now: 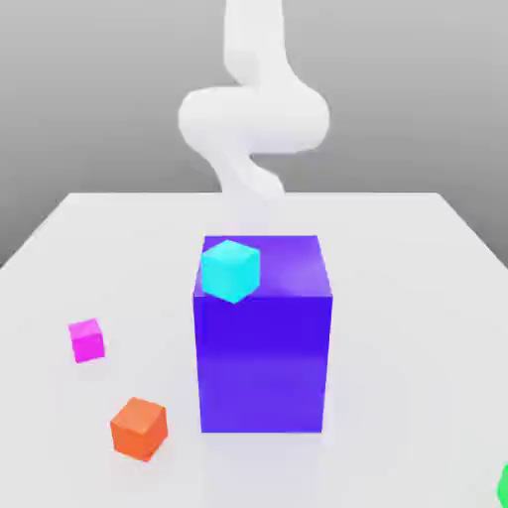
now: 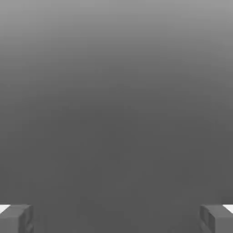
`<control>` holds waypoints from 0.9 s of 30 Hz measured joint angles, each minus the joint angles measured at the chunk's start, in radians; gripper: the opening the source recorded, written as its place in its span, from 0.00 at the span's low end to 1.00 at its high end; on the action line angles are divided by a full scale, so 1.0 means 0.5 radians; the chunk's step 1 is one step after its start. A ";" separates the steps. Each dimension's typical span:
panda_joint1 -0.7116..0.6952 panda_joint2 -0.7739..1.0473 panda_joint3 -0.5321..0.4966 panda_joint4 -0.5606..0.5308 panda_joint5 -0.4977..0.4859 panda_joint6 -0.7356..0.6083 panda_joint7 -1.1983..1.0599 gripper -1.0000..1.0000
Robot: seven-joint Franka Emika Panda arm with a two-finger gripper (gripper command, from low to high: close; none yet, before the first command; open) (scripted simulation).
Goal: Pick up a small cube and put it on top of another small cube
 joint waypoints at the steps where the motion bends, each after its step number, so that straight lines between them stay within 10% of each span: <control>1: -0.050 0.056 -0.012 -0.043 -0.025 0.042 0.031 0.50; 18: -0.784 0.936 -0.403 -0.715 -0.289 0.691 0.421 0.50; 27: -1.038 1.411 -0.682 -1.066 -0.022 1.055 0.333 0.50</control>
